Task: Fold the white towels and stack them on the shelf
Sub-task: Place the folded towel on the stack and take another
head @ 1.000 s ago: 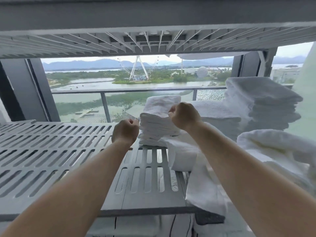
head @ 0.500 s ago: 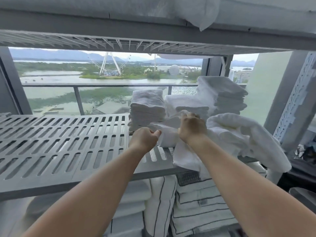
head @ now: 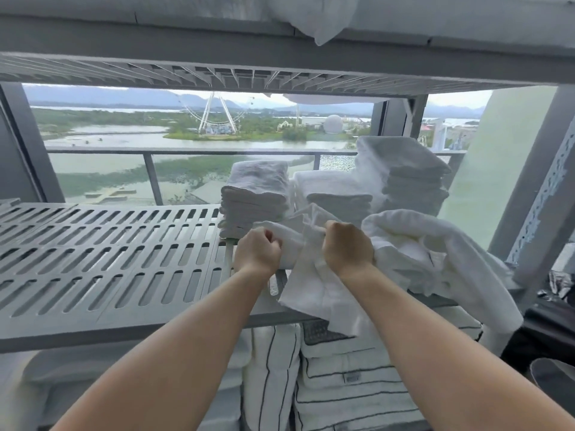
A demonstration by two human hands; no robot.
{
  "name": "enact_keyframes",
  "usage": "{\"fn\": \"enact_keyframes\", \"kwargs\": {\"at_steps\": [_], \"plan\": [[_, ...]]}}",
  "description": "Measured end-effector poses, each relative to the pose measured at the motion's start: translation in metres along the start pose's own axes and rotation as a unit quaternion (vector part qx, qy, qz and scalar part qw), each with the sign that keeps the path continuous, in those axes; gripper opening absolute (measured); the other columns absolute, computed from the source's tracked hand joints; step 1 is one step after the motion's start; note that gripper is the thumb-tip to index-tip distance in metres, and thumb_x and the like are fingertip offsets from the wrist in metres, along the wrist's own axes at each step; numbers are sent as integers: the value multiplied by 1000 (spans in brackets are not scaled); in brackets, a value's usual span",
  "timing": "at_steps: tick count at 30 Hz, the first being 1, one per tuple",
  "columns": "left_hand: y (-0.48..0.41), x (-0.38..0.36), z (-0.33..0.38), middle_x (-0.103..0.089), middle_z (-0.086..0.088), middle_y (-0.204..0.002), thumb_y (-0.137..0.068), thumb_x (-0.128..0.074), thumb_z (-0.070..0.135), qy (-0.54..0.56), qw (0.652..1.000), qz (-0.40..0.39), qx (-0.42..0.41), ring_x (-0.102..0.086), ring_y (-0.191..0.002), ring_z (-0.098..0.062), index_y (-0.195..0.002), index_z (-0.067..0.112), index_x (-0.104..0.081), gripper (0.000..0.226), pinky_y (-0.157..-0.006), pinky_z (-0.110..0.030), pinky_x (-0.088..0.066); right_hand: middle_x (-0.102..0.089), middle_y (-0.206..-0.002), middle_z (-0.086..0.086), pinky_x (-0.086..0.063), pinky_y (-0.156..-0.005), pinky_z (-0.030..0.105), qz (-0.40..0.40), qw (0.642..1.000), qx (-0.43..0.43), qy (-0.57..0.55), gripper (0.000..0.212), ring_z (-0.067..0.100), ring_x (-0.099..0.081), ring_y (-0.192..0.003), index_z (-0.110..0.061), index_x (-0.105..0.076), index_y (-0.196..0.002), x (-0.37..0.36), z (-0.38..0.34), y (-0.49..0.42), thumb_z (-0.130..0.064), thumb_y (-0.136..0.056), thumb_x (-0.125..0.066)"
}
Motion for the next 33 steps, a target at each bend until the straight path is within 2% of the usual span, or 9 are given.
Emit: {"fn": "enact_keyframes", "kwargs": {"at_steps": [2,5,9,14,19,22,25,28,33], "plan": [[-3,7,1,-65,-4,-89,-95,-55,22,19,999,40,-1,-62,-92,-30,-92,19,-60,6,-70,-31,-38,-71,-87,13,-40,-65,32,24,998,-14,-50,17,36,-68,-86,-11,-65,-86,6,1,-10,-9,-89,-48],[-6,24,-3,-69,-10,-101,-99,-48,21,22,991,134,12,-63,-96,-34,-112,17,-58,18,-70,-33,-35,-69,-78,18,-43,-65,35,57,984,-23,-165,25,38,-64,-80,-11,-65,-75,24,-4,-19,-21,-90,-48],[-8,52,-18,-68,-14,-107,-100,-43,24,18,971,237,27,-63,-100,-38,-118,14,-53,22,-72,-36,-36,-59,-62,9,-35,-61,32,23,946,-18,-322,26,33,-54,-69,-14,-51,-56,33,-20,-20,-18,-81,-45],[-13,111,-60,-67,-19,-109,-99,-43,23,-5,946,316,66,-62,-102,-43,-120,13,-52,25,-73,-40,-38,-65,-65,5,-46,-63,34,-3,917,40,-396,17,26,-60,-69,-13,-68,-73,33,-69,-24,-16,-84,-55],[-17,183,-111,-68,-16,-112,-100,-46,23,-33,929,357,88,-62,-105,-41,-121,15,-57,25,-76,-41,-41,-57,-49,-15,-34,-44,14,-23,866,64,-495,19,0,-51,-47,-33,-67,-68,16,-140,-28,-24,-84,-61],[-23,222,-149,-68,-15,-116,-101,-46,23,-36,926,363,95,-60,-109,-40,-119,16,-58,23,-82,-41,-43,-54,-50,-14,-38,-49,22,-50,837,61,-541,10,0,-44,-44,-27,-69,-77,-2,-191,-31,-27,-82,-60],[-30,266,-189,-68,-13,-116,-101,-47,24,-40,918,383,91,-60,-109,-39,-117,17,-58,21,-82,-41,-44,-66,-60,-9,-46,-56,29,-69,818,63,-568,12,9,-57,-53,-32,-72,-84,-21,-245,-30,-29,-83,-60],[-43,311,-236,-69,-13,-114,-102,-47,24,-38,911,399,94,-61,-106,-39,-116,17,-58,20,-77,-37,-40,-72,-72,-5,-49,-61,28,-38,835,47,-547,13,16,-65,-65,-31,-70,-91,-38,-288,-31,-32,-84,-58],[-72,377,-319,-69,-13,-111,-100,-49,20,-18,917,388,92,-61,-101,-37,-110,15,-59,15,-75,-35,-36,-60,-63,1,-35,-60,36,-4,890,-17,-455,17,24,-54,-67,-7,-64,-78,-72,-336,-44,-18,-89,-57]]}}
Point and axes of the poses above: each hand's wrist, its own y-axis away from the middle knuckle, its own x-axis out of the back of the hand, z = x × y, the point moved 7 cm from there along -y, towards the middle knuckle
